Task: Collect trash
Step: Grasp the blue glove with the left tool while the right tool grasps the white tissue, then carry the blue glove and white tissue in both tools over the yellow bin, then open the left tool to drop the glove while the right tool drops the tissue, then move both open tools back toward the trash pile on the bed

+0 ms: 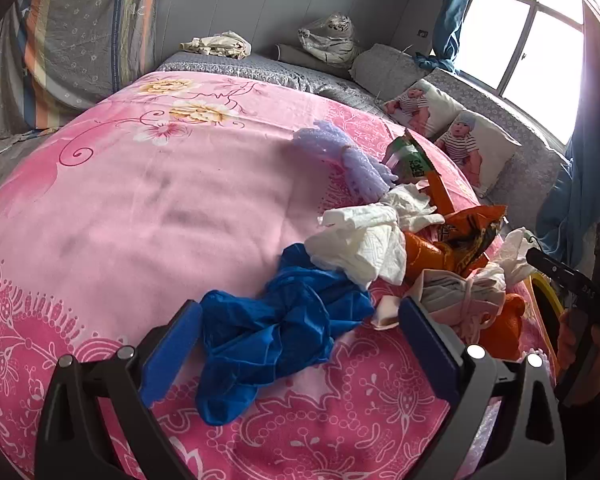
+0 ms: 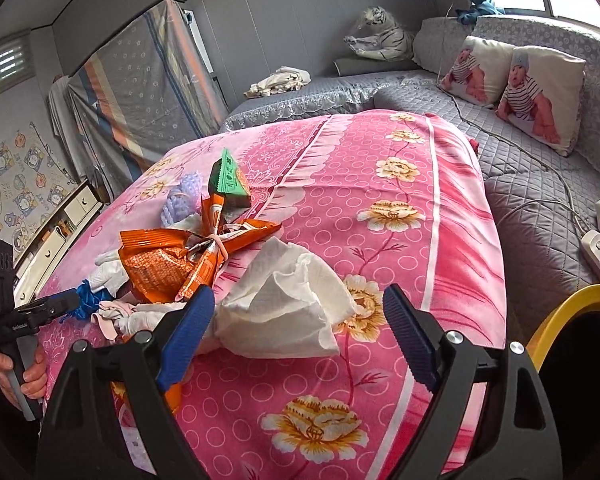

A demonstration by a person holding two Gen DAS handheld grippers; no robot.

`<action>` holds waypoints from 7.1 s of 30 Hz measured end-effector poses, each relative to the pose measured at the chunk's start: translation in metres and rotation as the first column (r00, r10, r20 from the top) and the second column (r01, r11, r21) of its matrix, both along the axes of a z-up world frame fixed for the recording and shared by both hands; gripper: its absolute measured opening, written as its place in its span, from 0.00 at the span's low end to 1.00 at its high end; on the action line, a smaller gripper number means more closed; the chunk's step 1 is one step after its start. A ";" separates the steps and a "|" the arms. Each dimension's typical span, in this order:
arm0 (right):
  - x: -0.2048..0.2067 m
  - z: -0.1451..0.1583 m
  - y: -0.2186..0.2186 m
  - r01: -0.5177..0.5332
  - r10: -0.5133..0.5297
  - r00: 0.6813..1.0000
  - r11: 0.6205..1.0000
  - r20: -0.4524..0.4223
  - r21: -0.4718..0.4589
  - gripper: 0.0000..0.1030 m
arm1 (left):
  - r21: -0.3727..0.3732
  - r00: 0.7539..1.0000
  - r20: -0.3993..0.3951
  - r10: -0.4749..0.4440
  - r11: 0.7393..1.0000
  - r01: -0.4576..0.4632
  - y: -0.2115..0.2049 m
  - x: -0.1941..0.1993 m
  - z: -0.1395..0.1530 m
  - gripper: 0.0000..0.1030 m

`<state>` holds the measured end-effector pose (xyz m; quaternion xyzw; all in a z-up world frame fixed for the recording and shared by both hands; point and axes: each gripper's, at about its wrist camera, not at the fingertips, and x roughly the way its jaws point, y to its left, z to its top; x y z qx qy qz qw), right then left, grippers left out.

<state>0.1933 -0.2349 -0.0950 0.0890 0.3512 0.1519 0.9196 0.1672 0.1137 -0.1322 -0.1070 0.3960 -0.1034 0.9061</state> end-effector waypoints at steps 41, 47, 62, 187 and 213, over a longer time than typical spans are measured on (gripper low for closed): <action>-0.054 0.044 -0.013 0.032 -0.037 0.994 0.998 0.103 0.055 0.11 | -0.050 0.985 0.115 0.131 0.991 -0.126 0.018 -0.047 0.039 0.29; -0.068 0.060 -0.023 0.035 -0.048 0.990 0.994 0.130 0.099 0.11 | -0.055 0.981 0.144 0.131 0.991 -0.125 0.019 -0.062 0.052 0.29; -0.084 0.069 -0.046 0.077 -0.096 0.986 0.987 0.134 0.139 0.11 | -0.055 0.981 0.163 0.106 0.994 -0.099 0.008 -0.076 0.066 0.29; -0.131 0.039 -0.218 0.528 -0.553 0.829 0.822 0.081 0.212 0.51 | 0.027 0.863 0.169 -0.476 0.877 0.479 -0.270 -0.027 0.090 0.65; -0.096 0.063 -0.056 0.153 -0.164 0.983 0.979 0.080 0.135 0.52 | 0.038 0.946 0.237 -0.222 0.975 0.219 -0.094 -0.085 0.093 0.65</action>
